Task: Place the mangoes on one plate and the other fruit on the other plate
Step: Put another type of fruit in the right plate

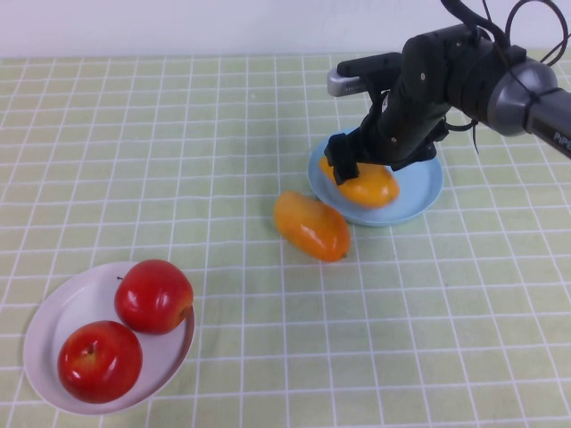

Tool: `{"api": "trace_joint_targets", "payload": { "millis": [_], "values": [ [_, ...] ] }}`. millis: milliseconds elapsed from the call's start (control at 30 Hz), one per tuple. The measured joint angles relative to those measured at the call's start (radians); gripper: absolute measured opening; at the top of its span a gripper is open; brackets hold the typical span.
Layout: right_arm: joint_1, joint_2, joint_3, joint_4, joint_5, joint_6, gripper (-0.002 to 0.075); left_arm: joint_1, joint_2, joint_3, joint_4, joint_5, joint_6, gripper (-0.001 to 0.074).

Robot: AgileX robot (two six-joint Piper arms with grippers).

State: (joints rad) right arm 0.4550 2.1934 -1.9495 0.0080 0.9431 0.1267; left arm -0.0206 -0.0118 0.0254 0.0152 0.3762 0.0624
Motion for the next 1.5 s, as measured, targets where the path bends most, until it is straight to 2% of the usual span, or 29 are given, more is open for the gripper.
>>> {"api": "trace_joint_targets", "payload": {
  "millis": [167,400,500,1000,1333,1500],
  "values": [
    [0.008,-0.011,-0.017,0.007,0.055,-0.082,0.0689,0.000,0.000,0.000,0.000,0.000,0.000,0.0004],
    [0.087,-0.061,-0.048,0.160,0.098,-0.436,0.0673,0.000,0.000,0.000,0.000,0.000,0.000,0.0004],
    [0.116,-0.048,-0.048,0.197,0.090,-0.500,0.0671,0.000,0.000,0.000,0.000,0.000,0.000,0.0004],
    [0.125,0.051,-0.048,0.138,0.107,-0.517,0.0668,0.000,0.000,0.000,0.000,0.000,0.000,0.0004],
    [0.125,0.075,-0.048,0.133,0.131,-0.517,0.0575,0.000,0.000,0.000,0.000,0.000,0.000,0.0004],
    [0.125,0.075,-0.064,0.133,0.145,-0.469,0.0574,0.000,0.000,0.000,0.000,0.000,0.000,0.0004]
  ]
}}
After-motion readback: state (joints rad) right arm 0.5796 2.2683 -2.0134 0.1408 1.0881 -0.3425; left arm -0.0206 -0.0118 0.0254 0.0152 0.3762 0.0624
